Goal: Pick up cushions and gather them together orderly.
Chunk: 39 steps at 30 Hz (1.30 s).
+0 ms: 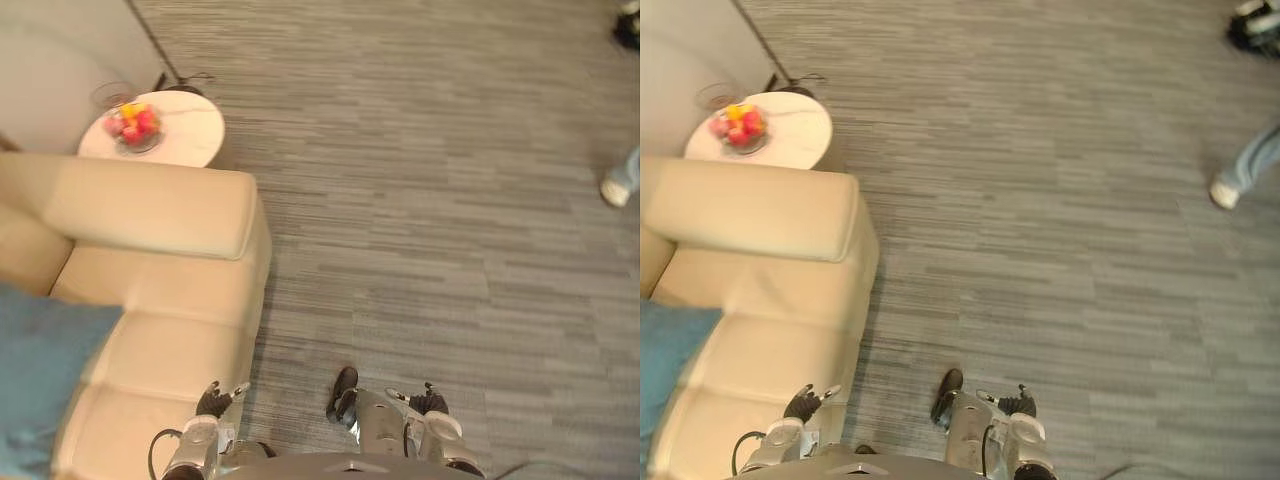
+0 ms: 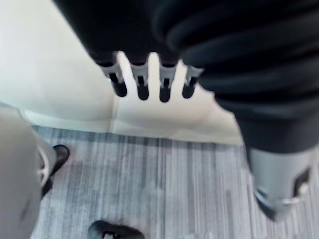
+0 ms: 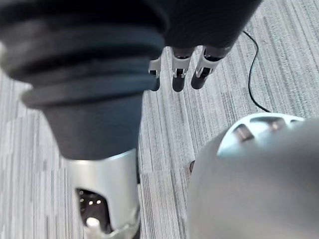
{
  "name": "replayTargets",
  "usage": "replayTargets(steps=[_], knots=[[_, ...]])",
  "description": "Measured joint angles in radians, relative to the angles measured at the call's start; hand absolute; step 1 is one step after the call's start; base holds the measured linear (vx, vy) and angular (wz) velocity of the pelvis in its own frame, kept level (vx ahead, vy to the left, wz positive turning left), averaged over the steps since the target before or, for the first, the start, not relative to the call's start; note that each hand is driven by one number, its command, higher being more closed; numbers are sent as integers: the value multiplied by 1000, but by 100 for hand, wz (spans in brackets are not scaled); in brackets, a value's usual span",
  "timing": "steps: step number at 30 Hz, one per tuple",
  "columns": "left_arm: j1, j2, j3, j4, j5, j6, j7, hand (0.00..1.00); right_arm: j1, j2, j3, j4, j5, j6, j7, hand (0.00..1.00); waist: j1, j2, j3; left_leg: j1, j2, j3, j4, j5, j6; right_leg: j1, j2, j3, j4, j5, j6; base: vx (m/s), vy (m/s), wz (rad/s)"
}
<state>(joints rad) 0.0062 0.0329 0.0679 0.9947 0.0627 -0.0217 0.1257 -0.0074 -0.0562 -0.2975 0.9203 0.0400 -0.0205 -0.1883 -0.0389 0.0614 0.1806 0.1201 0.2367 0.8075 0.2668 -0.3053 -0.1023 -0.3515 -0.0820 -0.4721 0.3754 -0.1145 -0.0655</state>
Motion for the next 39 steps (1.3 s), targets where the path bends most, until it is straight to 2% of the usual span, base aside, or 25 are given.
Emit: replayTargets(steps=[1,2,3,5,10,12,13,16,17,20,22,23,25,27,28,30,31,32,33,34,35,36,37,38,39], knots=[[12,-8,-12,-4,0,-1,0,0,2,-13,2,-10,13,-3,-6,0,-9,7,-2,9,31,11,71,-40,-5,-13,-6,13,94,-65,-35,245,-225,-107],[7,-8,-13,-3,0,0,0,0,6,-22,2,4,13,0,-11,0,-4,-1,7,0,73,-45,240,-64,72,1,18,75,141,-92,-13,257,-222,-144],[9,-20,-18,-4,0,-1,0,0,10,-26,1,13,14,4,-16,0,16,11,10,-74,112,-213,422,-60,100,34,71,125,103,-89,-22,272,-181,-136],[12,-27,-31,-18,0,-1,1,0,15,-26,-3,31,18,3,-28,0,14,15,16,-179,56,-422,516,-84,54,91,109,185,50,-76,-21,200,-76,-115],[8,-49,-30,-72,-2,-3,15,0,48,-22,-44,36,45,4,-40,0,49,6,24,-341,-81,-646,324,-66,32,199,152,385,-35,-66,3,245,36,-131],[4,-54,-29,-76,-5,-8,21,0,52,-10,-68,34,52,3,-41,0,59,5,25,-382,-123,-770,139,13,-2,231,158,479,-68,-75,13,227,153,-130],[4,-55,-29,-77,-6,-9,21,0,54,-10,-70,34,53,3,-41,0,59,4,25,-386,-125,-784,108,29,-4,238,158,493,-74,-77,18,252,195,-112],[8,-51,-28,-76,-22,-20,21,0,81,0,-74,26,54,1,-41,0,70,-4,20,-354,-124,-778,57,187,13,268,156,571,-74,-119,64,328,277,-86],[7,-49,-28,-76,-22,-20,21,0,83,6,-80,19,54,1,-41,0,67,-1,17,-351,-127,-772,67,190,20,272,152,578,-72,-129,68,367,339,-65],[-3,-11,-27,-82,-23,-24,24,0,89,58,-108,0,54,-1,-38,0,79,-79,13,-326,-145,-647,123,97,60,215,71,567,54,-180,139,318,284,-87],[8,14,-31,-73,-33,-19,30,0,64,74,-94,2,54,0,-32,0,71,-89,18,-268,-137,-563,129,49,85,142,29,476,220,-184,197,357,201,-122],[11,16,-35,-64,-38,-18,35,0,48,71,-90,9,53,0,-32,0,64,-88,19,-221,-137,-529,111,39,92,111,-10,386,294,-193,188,326,126,-99],[9,19,-51,-59,-39,-18,43,0,20,50,-58,19,50,-3,-30,0,51,-61,31,-121,-121,-488,36,38,93,91,-53,189,328,-228,115,330,96,-90],[-3,24,-53,-59,-39,-19,43,0,3,38,-40,20,47,-5,-29,0,41,-42,37,-69,-101,-448,-23,42,86,53,-47,93,288,-234,86,344,44,-65],[-22,31,-53,-58,-38,-19,44,0,-16,31,-37,18,46,-6,-29,0,37,-31,44,-25,-87,-404,-86,50,73,-10,-17,71,205,-206,65,369,0,-73],[-40,40,-70,-38,-37,-19,45,0,-30,26,-37,6,45,-6,-30,0,27,-24,51,9,-82,-377,-128,59,57,-68,11,56,77,-114,56,356,-31,-54],[-53,44,-81,-20,-36,-18,44,0,-26,25,-37,2,42,-5,-32,0,19,-33,51,35,-90,-367,-143,64,44,-68,22,47,-48,-15,47,371,-58,-14],[-52,47,-90,-19,-25,-18,43,0,-7,27,-38,3,41,-4,-32,0,12,-54,46,70,-115,-371,-149,58,19,-59,13,52,-136,113,11,522,-108,-14],[-51,31,-89,-10,-14,-19,43,0,-2,7,-48,0,44,-5,-33,0,11,-36,49,109,-100,-373,-143,39,-15,-47,19,53,-82,171,-42,417,-87,-21],[-55,21,-91,-6,-10,-20,44,0,-10,-2,-48,1,40,-4,-34,0,13,-11,49,112,-82,-371,-128,41,-20,-56,24,51,-41,152,-46,576,-185,-15],[-71,11,-96,-4,-1,-21,42,0,-11,-25,-47,0,37,-5,-34,0,-10,-4,50,69,-60,-401,19,54,-44,-69,12,58,42,52,-34,437,-167,-10],[-72,9,-100,-5,0,-22,42,0,-11,-27,-45,0,35,-4,-33,0,-12,4,49,39,-40,-416,105,59,-50,-63,15,63,51,31,-36,459,-184,-13],[-72,3,-96,-4,0,-22,42,0,-10,-28,-46,3,35,-3,-33,0,-8,22,55,-38,13,-459,311,102,-53,-28,41,74,53,-1,-41,380,-115,-45],[-62,-1,-91,-4,-1,-22,40,0,-7,-30,-46,6,34,0,-33,0,0,36,57,-114,64,-512,543,148,-25,21,71,87,42,-26,-45,385,-87,-53],[-57,-1,-90,-4,-1,-22,39,0,-4,-31,-46,11,34,1,-33,0,2,37,59,-146,81,-530,644,142,-20,47,84,98,35,-35,-47,373,-82,-63]])
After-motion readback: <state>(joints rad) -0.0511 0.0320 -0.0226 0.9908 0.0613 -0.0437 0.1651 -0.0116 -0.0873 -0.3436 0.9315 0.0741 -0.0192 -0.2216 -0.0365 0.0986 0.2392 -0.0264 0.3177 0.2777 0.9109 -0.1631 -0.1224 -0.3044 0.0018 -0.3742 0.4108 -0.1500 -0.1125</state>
